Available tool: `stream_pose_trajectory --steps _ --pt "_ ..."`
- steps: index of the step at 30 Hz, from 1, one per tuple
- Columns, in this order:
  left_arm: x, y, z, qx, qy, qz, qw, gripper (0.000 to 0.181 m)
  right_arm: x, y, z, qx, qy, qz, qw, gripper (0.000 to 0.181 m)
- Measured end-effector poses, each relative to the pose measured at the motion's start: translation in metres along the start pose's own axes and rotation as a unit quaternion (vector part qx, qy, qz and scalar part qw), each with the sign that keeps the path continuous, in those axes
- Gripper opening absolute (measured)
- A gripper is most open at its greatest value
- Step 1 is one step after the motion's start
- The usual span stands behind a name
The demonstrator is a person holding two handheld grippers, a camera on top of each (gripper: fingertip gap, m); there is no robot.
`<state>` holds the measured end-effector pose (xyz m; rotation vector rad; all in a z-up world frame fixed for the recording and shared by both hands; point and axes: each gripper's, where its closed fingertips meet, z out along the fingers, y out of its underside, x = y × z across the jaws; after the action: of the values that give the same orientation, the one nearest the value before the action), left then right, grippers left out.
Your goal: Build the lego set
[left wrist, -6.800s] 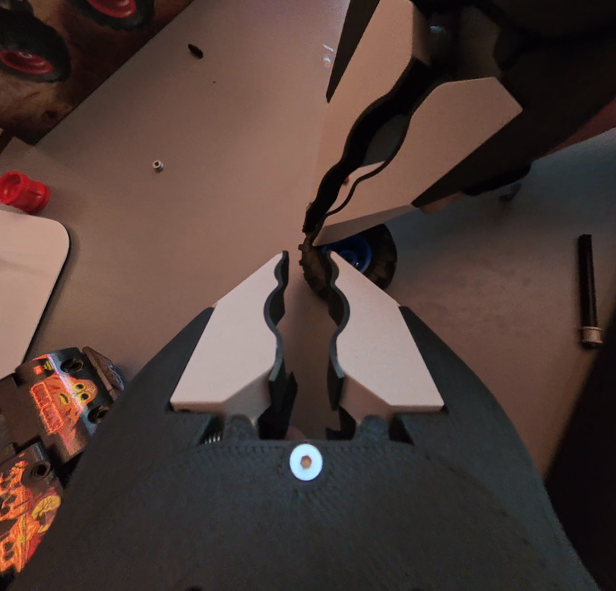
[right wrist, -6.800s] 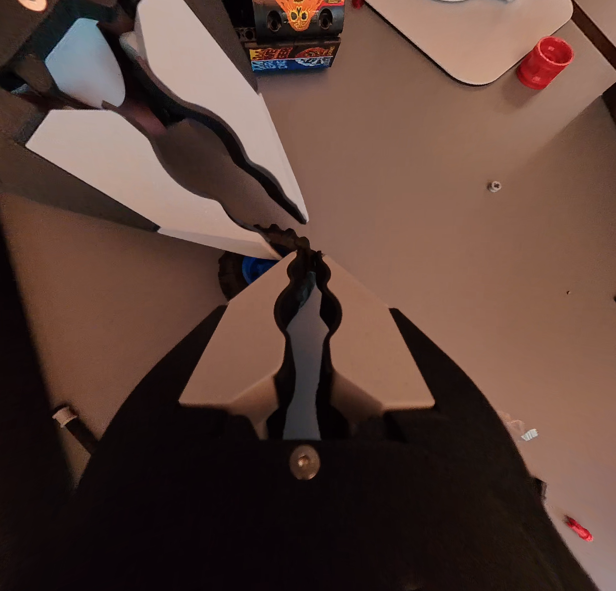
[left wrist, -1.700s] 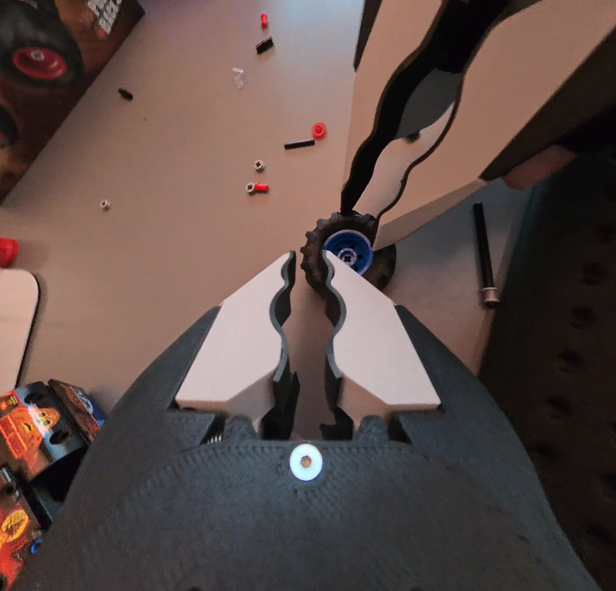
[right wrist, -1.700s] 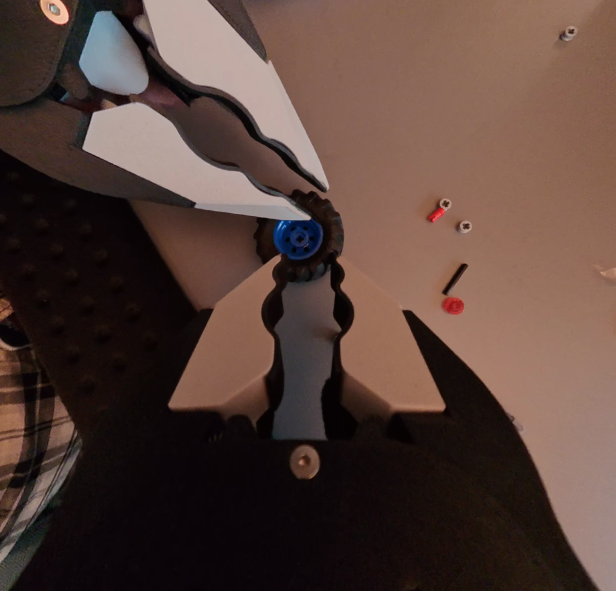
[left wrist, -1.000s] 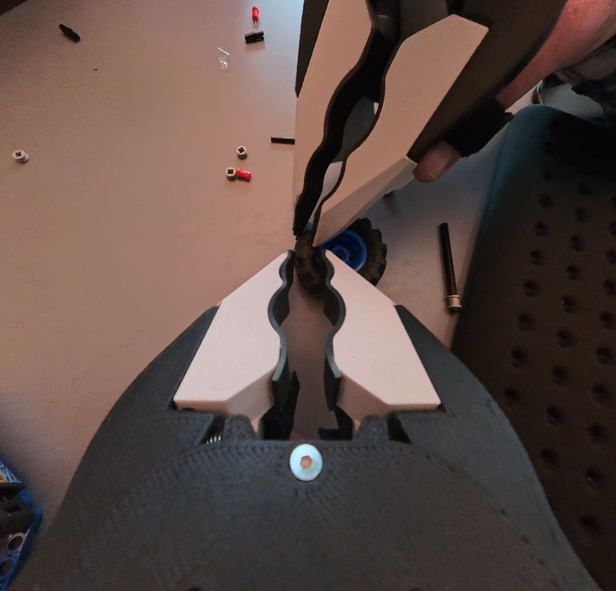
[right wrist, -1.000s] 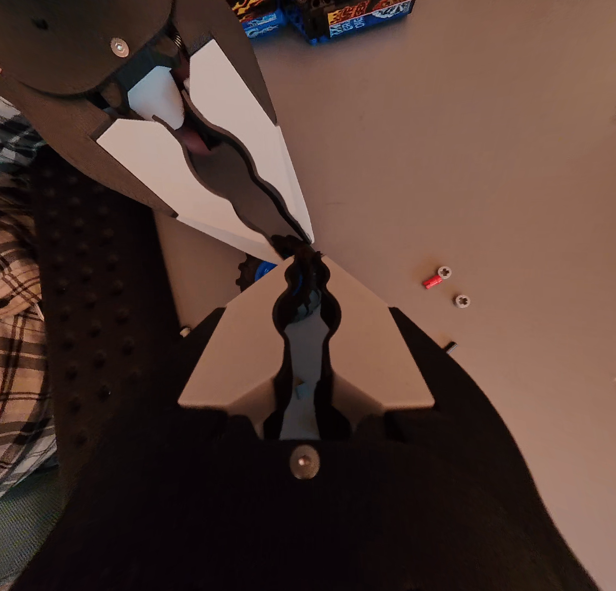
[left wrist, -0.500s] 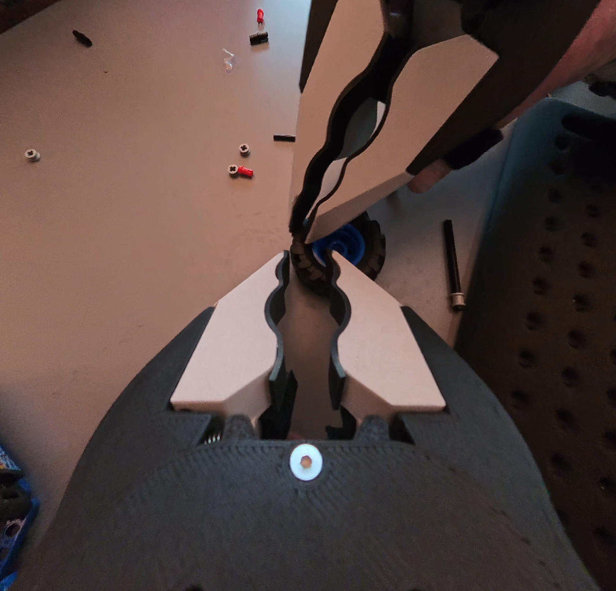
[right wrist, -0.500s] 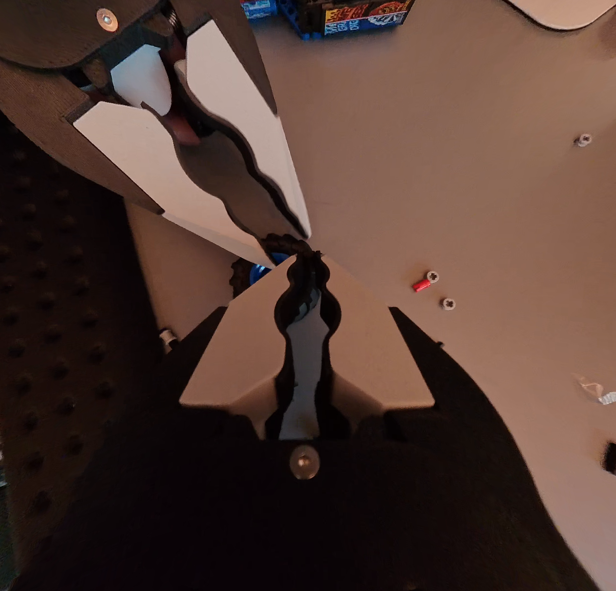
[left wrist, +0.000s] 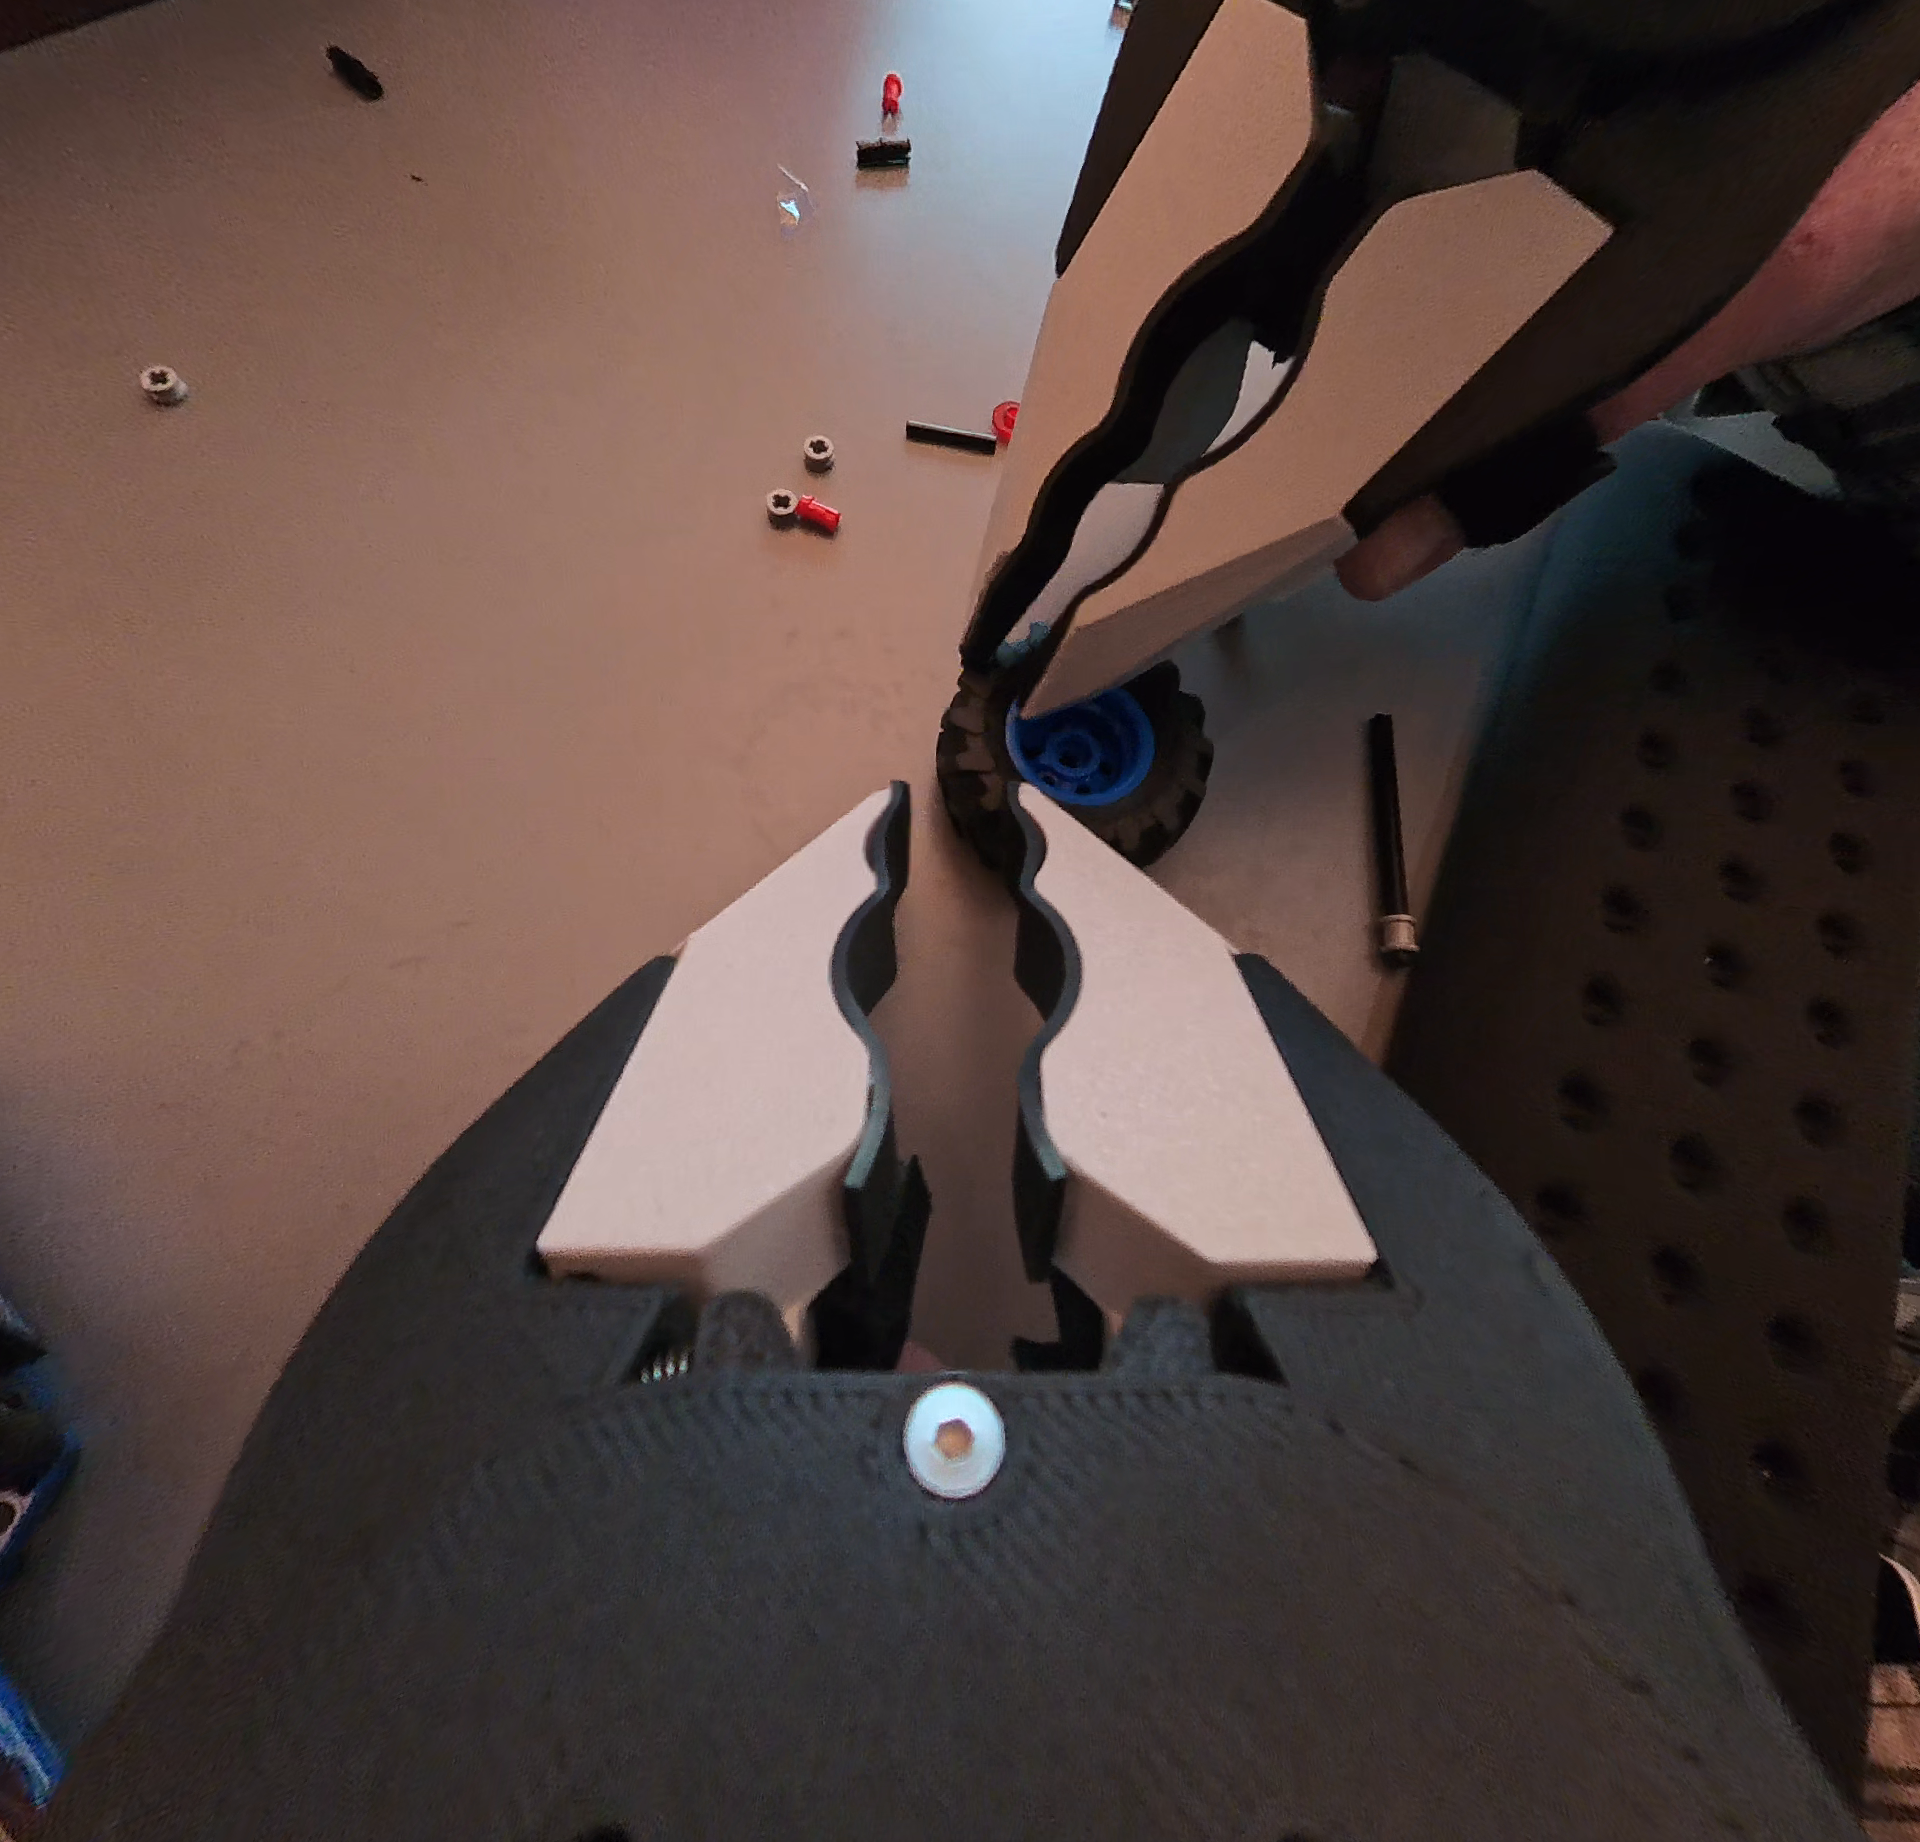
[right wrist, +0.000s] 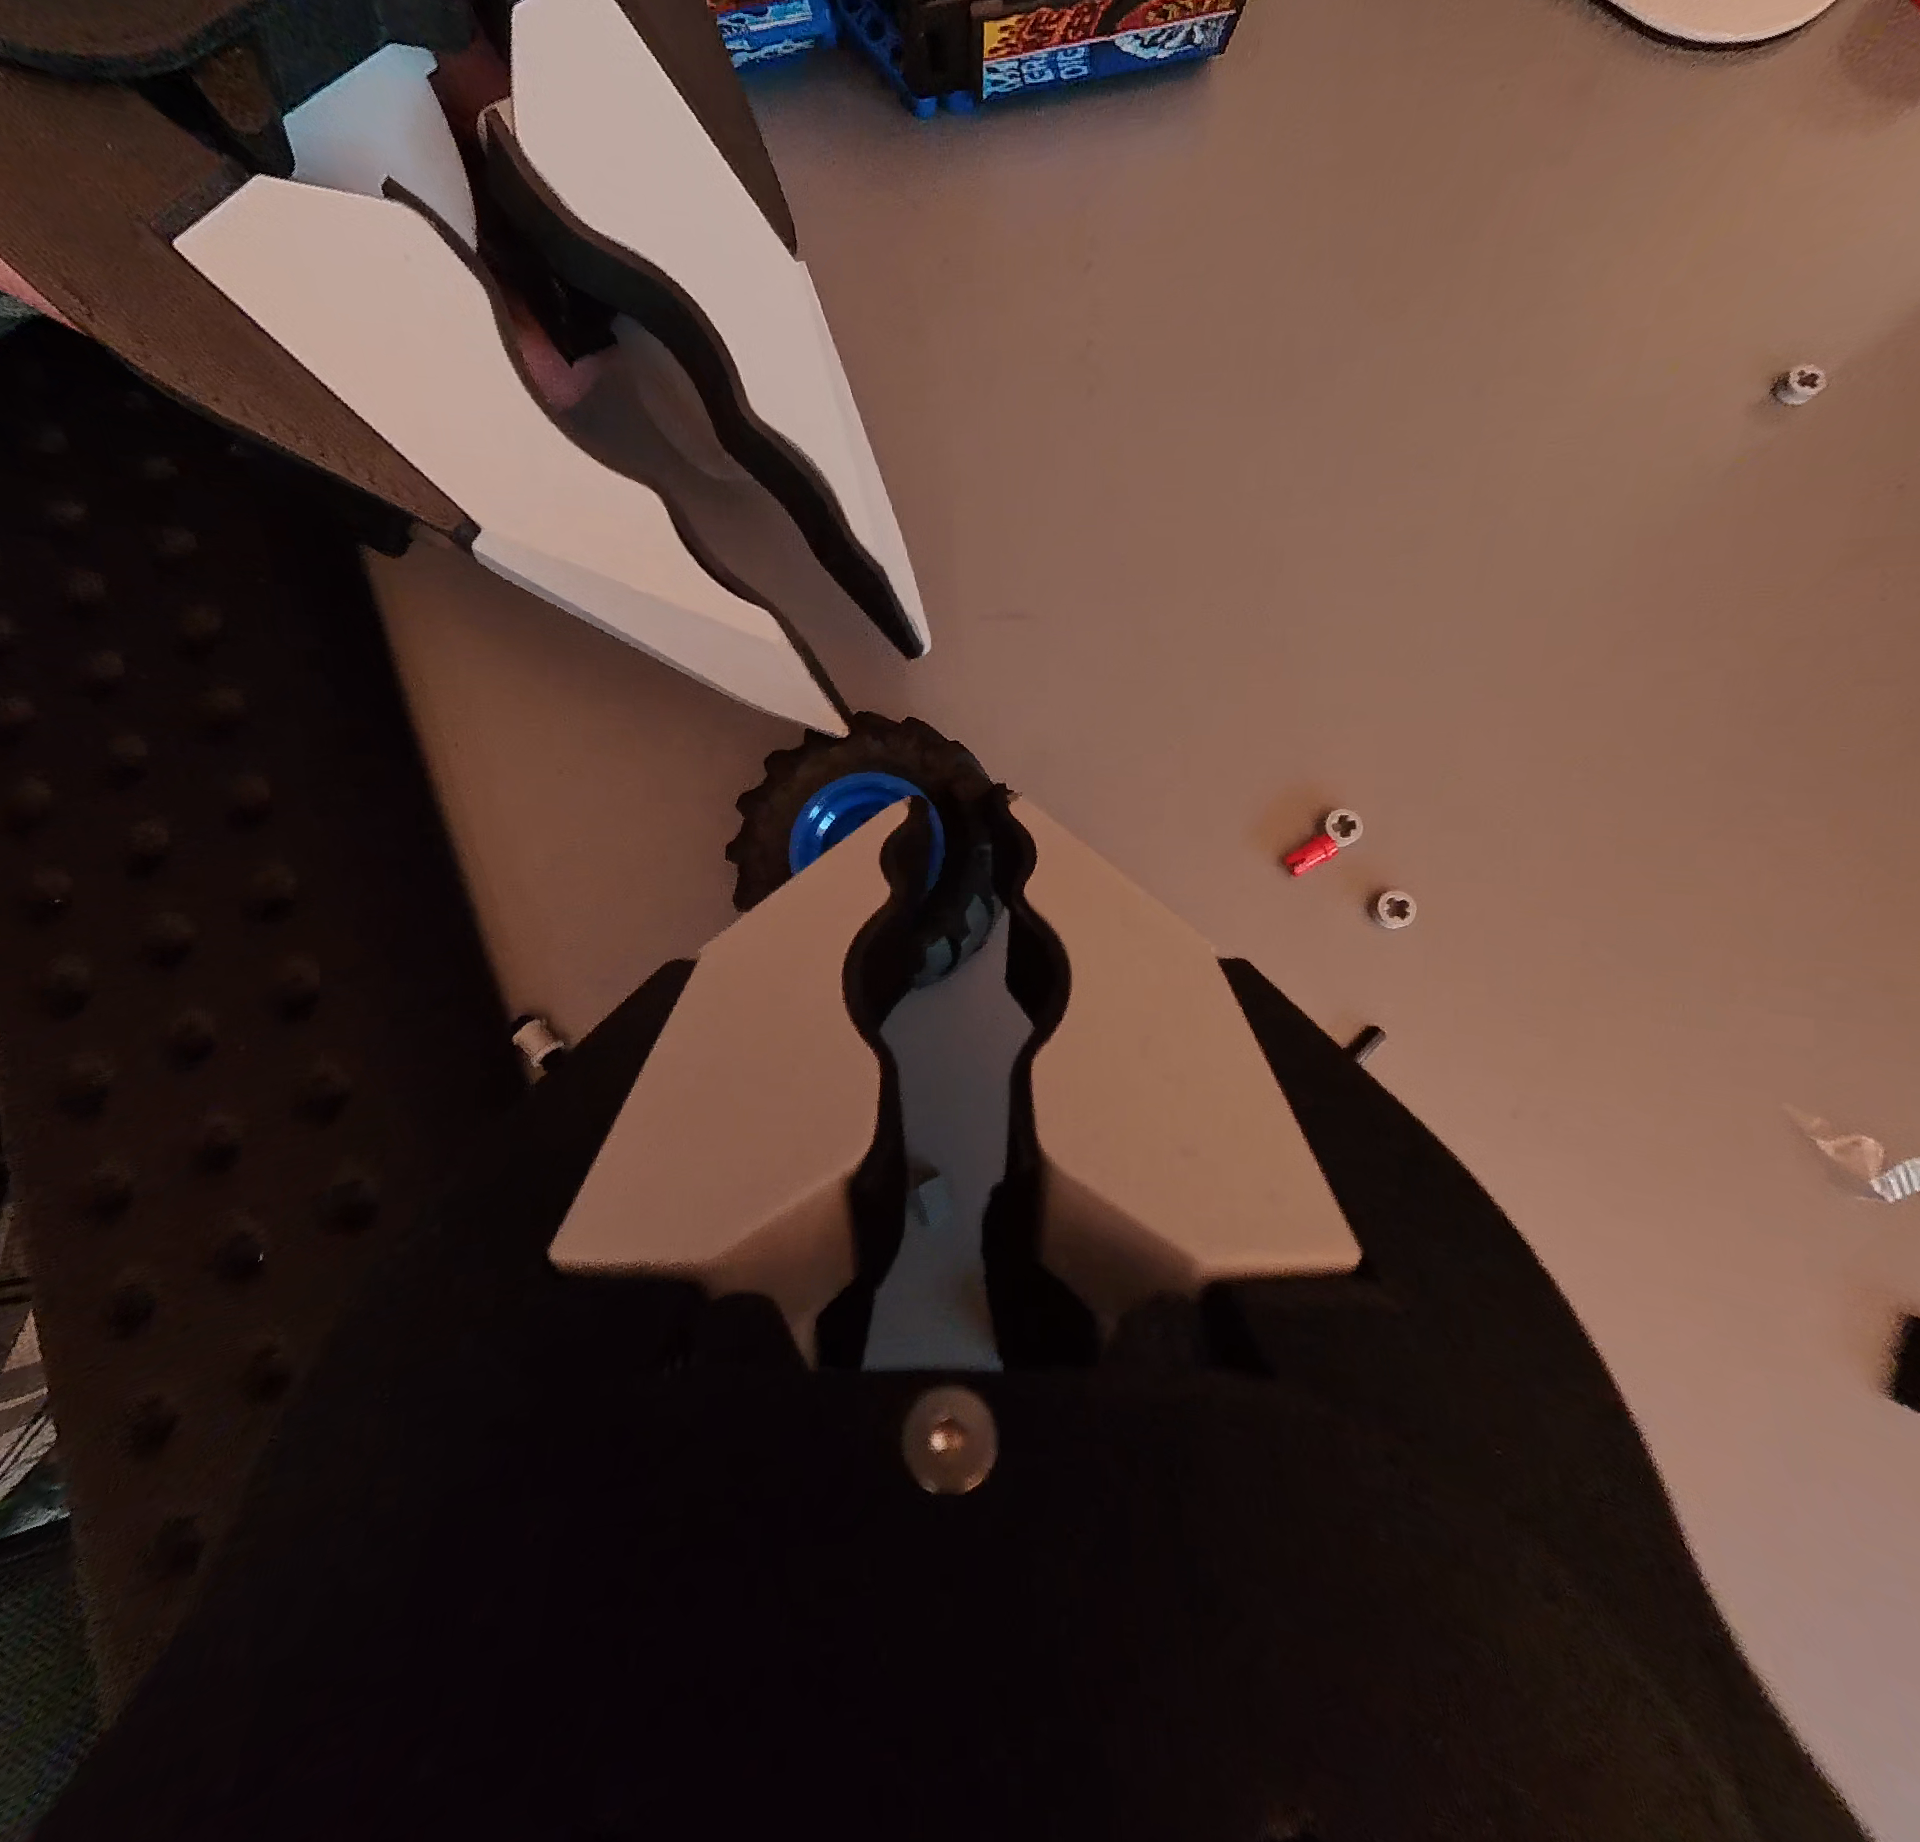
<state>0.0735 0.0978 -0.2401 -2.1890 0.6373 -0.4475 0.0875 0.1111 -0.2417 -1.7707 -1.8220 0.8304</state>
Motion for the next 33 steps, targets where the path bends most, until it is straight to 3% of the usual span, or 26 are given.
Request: stream_pose_trajectory --steps 5,10,13,17,21,25,30,33 --pt "0.014 0.003 -0.002 0.000 -0.010 0.022 1.000 0.045 0.003 0.003 -0.019 0.017 0.016 0.022 0.999 0.028" --pt "0.032 0.013 0.012 -0.026 0.002 0.053 0.998 0.067 -0.012 0.014 -0.008 0.002 -0.028 0.058 0.998 0.032" --pt "0.022 0.016 0.014 -0.037 -0.054 0.115 0.991 0.052 -0.013 0.013 -0.007 0.001 -0.023 0.061 0.998 0.032" --pt "0.022 0.018 0.009 -0.032 -0.047 0.106 0.993 0.049 -0.017 0.004 -0.011 0.025 -0.025 0.065 0.997 0.033" --pt "0.021 0.009 -0.008 0.014 -0.039 0.071 0.997 0.048 -0.023 -0.011 -0.028 0.083 -0.025 0.061 0.994 0.032" --pt "0.019 -0.009 -0.039 0.108 -0.008 0.001 0.994 0.048 -0.035 -0.025 -0.042 0.141 -0.015 0.019 0.990 0.052" --pt "0.032 -0.039 -0.082 0.237 0.115 -0.103 0.959 0.048 -0.062 -0.060 -0.046 0.223 -0.032 -0.007 0.974 0.062" --pt "0.044 -0.045 -0.102 0.280 0.153 -0.103 0.942 0.047 -0.077 -0.087 -0.054 0.294 -0.082 0.016 0.952 0.064"
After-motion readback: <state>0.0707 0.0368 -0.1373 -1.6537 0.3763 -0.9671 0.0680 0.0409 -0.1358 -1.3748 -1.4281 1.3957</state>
